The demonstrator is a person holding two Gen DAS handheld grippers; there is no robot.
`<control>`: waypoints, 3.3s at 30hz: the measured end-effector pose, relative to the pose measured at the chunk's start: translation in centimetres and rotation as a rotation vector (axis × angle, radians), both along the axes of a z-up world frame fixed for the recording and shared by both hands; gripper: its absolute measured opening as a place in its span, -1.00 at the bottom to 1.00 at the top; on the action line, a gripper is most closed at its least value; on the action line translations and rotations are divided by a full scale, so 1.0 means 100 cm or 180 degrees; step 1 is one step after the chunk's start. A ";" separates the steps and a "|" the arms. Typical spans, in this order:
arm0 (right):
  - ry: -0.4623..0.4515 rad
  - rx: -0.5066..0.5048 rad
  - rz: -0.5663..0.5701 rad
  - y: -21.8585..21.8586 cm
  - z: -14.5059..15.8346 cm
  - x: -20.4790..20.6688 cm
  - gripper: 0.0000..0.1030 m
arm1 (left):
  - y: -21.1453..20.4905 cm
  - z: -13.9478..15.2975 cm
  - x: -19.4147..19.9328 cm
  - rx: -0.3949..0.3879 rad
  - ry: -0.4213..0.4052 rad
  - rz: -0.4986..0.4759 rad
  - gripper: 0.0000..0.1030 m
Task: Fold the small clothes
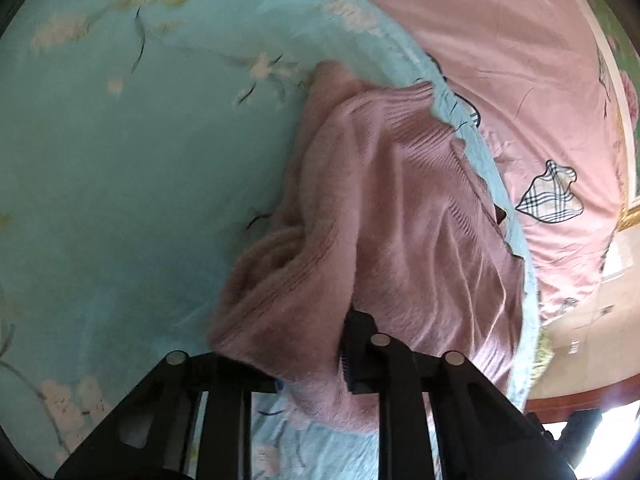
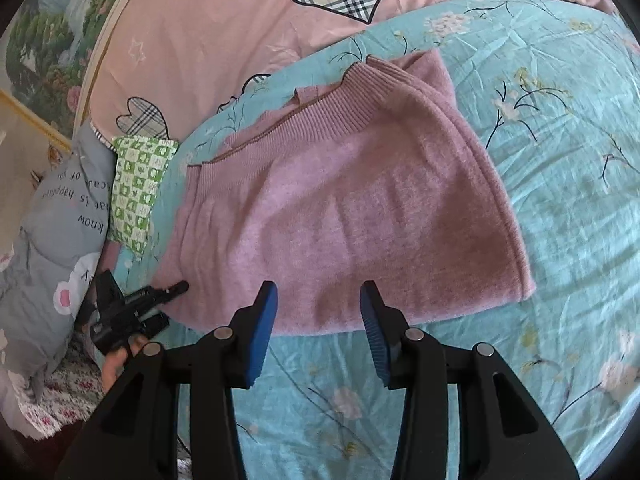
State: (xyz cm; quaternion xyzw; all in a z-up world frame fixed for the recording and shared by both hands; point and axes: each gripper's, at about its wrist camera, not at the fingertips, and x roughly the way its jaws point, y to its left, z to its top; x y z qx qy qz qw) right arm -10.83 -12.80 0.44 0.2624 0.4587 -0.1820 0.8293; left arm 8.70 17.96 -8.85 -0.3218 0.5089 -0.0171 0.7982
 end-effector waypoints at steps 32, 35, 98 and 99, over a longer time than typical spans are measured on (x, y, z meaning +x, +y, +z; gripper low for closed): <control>0.0035 0.0955 0.0869 -0.081 -0.060 0.198 -0.46 | -0.257 0.060 0.000 0.0745 -0.0720 -0.2108 -0.82; -0.0026 0.0869 0.0978 -0.072 -0.048 0.202 -0.70 | -0.258 0.069 0.000 0.0756 -0.0767 -0.2156 -0.82; -0.0366 0.0076 0.0355 -0.154 0.019 0.097 -0.83 | -0.203 0.020 0.229 -0.0051 -0.0237 -0.1587 -0.64; -0.0534 0.0045 0.0466 -0.149 0.031 0.098 -0.83 | -0.206 0.033 0.226 0.0090 -0.0408 -0.1619 -0.74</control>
